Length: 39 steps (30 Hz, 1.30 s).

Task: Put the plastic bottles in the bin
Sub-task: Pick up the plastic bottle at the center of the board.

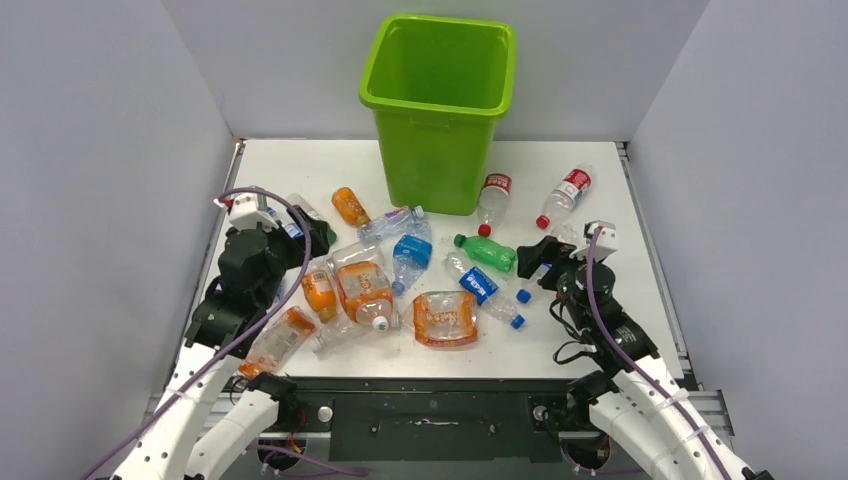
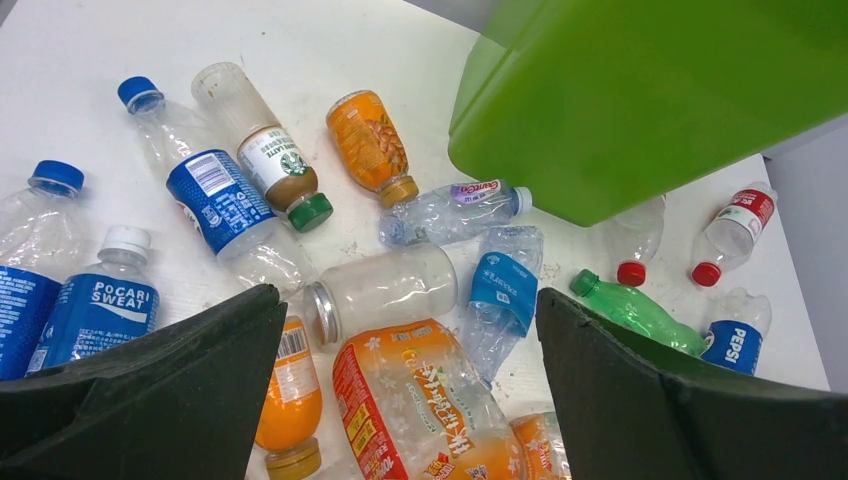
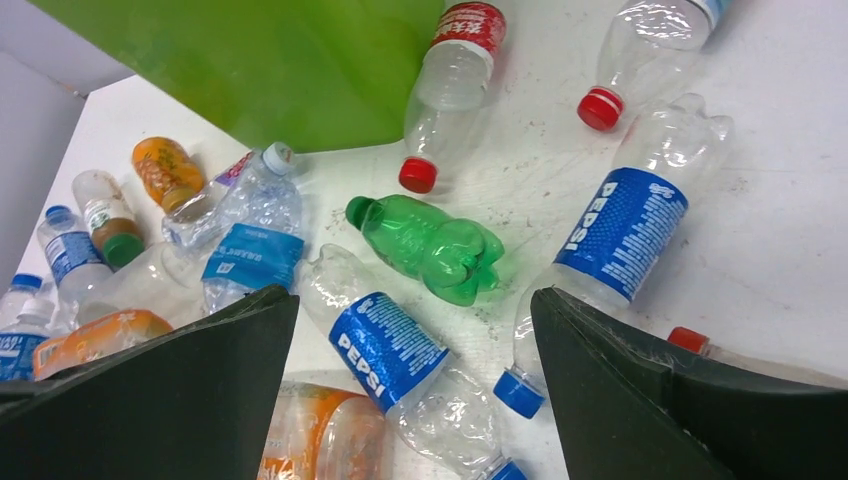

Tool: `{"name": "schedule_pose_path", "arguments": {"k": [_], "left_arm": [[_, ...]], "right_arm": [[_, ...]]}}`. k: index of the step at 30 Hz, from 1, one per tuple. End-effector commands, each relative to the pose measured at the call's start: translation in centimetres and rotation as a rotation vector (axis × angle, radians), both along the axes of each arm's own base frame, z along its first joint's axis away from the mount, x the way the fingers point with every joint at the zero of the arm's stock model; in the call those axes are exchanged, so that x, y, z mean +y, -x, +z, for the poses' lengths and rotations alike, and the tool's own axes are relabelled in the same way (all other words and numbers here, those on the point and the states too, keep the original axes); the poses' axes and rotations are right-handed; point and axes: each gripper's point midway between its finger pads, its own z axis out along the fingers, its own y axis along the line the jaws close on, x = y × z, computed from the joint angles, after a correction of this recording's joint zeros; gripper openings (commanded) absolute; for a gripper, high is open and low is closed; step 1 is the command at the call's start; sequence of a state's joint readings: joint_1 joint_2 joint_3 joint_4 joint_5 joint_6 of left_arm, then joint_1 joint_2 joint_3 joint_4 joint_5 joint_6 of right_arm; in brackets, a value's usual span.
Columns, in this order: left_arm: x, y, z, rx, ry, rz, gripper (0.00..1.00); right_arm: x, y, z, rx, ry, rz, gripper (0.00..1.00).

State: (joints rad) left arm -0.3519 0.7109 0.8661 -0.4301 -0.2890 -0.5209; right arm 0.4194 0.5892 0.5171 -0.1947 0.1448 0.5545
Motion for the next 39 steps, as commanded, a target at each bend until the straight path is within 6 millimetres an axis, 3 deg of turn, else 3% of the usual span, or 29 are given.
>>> {"name": "schedule_pose_path", "arguments": {"k": [1,5,10,12,23,29,35,39], "left_arm": [[-0.1,-0.1,1.5,-0.057,0.029,0.004,0.96],[-0.3,0.3,1.6,-0.088,0.028,-0.022,0.96],[-0.9,0.4,1.2,-0.08,0.033,-0.054,0.96],[-1.3,0.3,1.1,-0.082,0.039,-0.077,0.96],[-2.9,0.9,2.1,-0.147,0.108,-0.162,0.96],[-3.6,0.8,1.6,-0.12,0.111,-0.191,0.96],[-3.7,1.0,1.8,-0.126,0.118,-0.201,0.96],[-3.7,1.2,2.0,-0.135,0.122,-0.202,0.96]], "right_arm": [[-1.8,-0.7,0.6,-0.003,0.009,-0.112,0.9],[-4.9,-1.5,-2.7,0.14,0.047,-0.322,0.9],[-8.3,-3.4,-6.4,0.27,-0.049,-0.416,0.91],[-8.9,-3.9,-7.7,0.291,-0.084,-0.435,0.91],[-9.2,-7.1,-9.6,0.254,-0.123,-0.48,0.91],[-9.6,-8.4,-12.4,0.325,-0.084,-0.512,0.94],[-9.2,-9.9,-13.9,0.358,-0.075,-0.496,0.98],[-9.0,-10.0,-15.6,0.403,-0.073,-0.492,0.87]]}}
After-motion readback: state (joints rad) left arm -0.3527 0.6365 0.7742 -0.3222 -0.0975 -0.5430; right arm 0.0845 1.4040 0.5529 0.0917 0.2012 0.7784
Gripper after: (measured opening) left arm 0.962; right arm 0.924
